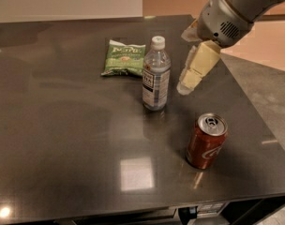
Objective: Knock blue plastic bottle over
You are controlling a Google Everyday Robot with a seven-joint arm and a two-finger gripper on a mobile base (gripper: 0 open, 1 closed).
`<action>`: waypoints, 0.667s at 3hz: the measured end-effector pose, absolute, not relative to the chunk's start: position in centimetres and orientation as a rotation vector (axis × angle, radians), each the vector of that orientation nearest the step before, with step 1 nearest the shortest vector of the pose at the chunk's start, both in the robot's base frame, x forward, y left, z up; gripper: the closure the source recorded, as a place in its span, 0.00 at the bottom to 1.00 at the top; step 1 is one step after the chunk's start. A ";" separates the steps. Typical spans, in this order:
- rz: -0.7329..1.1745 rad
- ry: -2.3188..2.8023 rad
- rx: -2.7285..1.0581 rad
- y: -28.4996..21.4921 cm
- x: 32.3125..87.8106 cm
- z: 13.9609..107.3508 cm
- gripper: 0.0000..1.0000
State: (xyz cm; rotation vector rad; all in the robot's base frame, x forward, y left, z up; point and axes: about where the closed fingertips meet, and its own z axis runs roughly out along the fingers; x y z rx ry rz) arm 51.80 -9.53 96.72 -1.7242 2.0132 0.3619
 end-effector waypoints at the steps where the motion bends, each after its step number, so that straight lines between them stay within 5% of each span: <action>1: 0.434 1.979 -1.693 -7.1 52.4 95.3 0.00; 2: 0.492 1.955 -1.662 -5.7 52.9 94.6 0.00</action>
Offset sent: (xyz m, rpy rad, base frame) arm 0.0192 0.0525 -0.0316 0.1935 0.0328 0.0051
